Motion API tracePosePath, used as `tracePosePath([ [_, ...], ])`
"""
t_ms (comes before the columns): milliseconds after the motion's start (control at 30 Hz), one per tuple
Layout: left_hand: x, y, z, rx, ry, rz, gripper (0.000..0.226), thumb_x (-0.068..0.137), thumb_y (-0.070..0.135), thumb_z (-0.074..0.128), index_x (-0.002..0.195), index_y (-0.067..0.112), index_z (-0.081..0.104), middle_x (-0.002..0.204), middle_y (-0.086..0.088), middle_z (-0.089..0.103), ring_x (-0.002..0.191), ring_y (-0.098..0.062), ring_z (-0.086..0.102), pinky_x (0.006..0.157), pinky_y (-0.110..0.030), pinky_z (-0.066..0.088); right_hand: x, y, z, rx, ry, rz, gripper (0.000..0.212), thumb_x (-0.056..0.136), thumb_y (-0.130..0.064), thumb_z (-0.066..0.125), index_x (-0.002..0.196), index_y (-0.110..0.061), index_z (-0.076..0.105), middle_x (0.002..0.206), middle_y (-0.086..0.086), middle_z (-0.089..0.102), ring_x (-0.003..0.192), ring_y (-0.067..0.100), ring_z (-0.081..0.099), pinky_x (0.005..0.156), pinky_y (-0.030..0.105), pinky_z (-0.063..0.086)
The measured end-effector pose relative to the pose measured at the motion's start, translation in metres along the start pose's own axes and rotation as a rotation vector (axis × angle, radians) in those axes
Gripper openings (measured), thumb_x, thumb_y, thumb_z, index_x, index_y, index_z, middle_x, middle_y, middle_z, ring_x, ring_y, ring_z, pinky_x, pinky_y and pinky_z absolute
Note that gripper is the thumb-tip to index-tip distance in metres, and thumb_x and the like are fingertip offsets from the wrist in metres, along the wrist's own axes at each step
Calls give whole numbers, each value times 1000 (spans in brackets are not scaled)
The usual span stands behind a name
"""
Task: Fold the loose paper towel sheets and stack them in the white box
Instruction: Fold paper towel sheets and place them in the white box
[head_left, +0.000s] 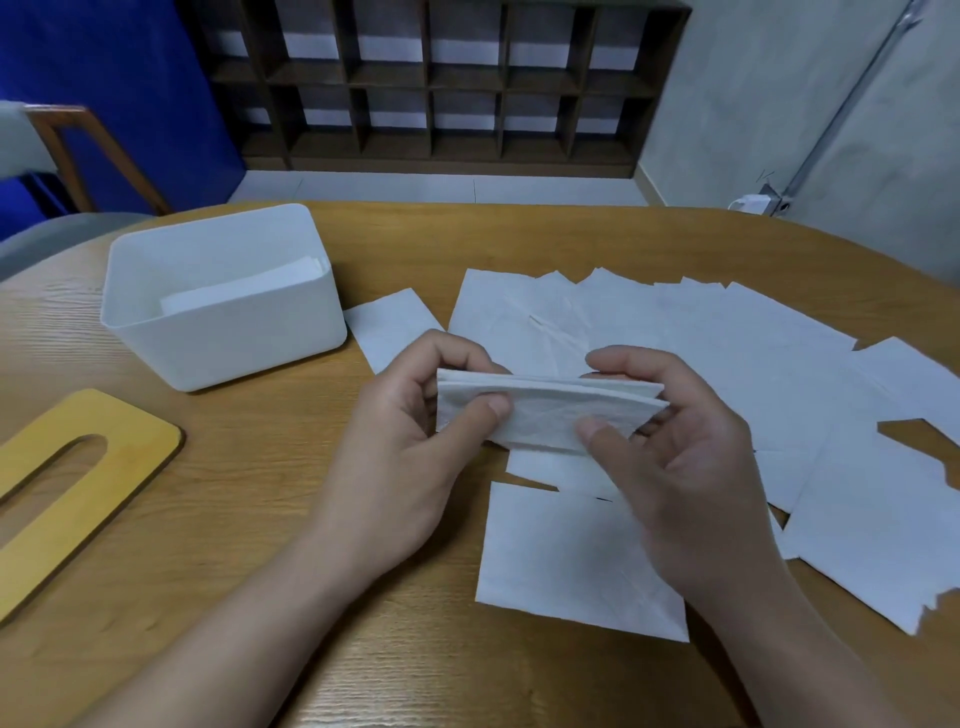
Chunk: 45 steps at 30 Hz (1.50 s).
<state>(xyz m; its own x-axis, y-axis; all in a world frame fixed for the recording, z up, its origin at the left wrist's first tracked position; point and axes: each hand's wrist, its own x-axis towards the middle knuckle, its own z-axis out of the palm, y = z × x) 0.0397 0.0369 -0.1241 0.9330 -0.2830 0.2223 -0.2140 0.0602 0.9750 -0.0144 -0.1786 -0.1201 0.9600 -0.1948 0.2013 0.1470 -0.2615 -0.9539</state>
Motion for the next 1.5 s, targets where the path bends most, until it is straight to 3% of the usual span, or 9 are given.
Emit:
tracePosePath([
  [167,-4,-16,3,16,41,-73,28,101,-5,69,116,16,59,104,-16,67,85,-41,58,74,-47,49,-1,4,17,33,-2,70,38,98,-18,78,130,-31,63,118,-12,74,112,14,74,83,39,69],
  [367,-4,-22,4,112,71,-70,40,97,-11,63,121,21,57,104,-10,62,86,-40,55,70,-48,47,-5,7,23,-41,-7,32,56,99,-13,77,142,-37,49,121,-19,71,116,11,71,83,39,68],
  [700,-5,-20,10,65,86,-119,43,94,12,63,131,26,47,107,-18,63,83,-50,55,68,-64,50,-5,12,22,-41,-26,23,60,97,-10,77,143,-36,48,122,-20,67,123,9,67,85,32,67],
  [967,-7,-17,10,162,62,-121,53,94,2,64,133,31,43,104,-4,62,75,-45,52,65,-60,51,-7,11,21,-1,-54,29,58,96,-6,76,140,-32,50,121,-10,72,116,15,72,79,31,67],
  [1133,-7,-12,13,183,114,-81,62,89,10,63,141,37,42,111,6,62,92,-31,60,79,-64,55,-11,7,25,-101,-28,-62,54,95,-2,74,137,-25,50,117,-28,68,117,5,69,77,20,64],
  [1300,-9,-10,12,266,86,-34,68,93,-6,62,142,38,46,120,11,60,100,-22,62,80,-56,57,-13,4,27,-106,-6,-77,60,94,-8,76,141,-31,47,120,-17,69,116,5,70,74,15,62],
  [1367,-9,-11,11,346,68,10,57,92,-9,61,132,31,55,115,13,60,106,-17,61,79,-36,52,-13,3,27,-98,-5,-67,57,95,-6,72,140,-30,47,117,-16,72,113,6,72,73,15,60],
  [1433,-8,-13,10,358,53,12,45,94,-11,59,121,25,60,103,13,61,90,-12,59,72,-22,44,-12,3,26,-96,-7,-59,56,96,-4,71,139,-29,48,115,-20,72,111,6,71,72,15,59],
  [1500,-7,-15,9,327,54,7,38,97,-11,57,116,22,60,95,13,59,76,-12,52,66,-23,41,-12,3,26,-105,-3,-53,54,96,-4,73,139,-27,49,115,-24,70,113,4,70,72,15,60],
])
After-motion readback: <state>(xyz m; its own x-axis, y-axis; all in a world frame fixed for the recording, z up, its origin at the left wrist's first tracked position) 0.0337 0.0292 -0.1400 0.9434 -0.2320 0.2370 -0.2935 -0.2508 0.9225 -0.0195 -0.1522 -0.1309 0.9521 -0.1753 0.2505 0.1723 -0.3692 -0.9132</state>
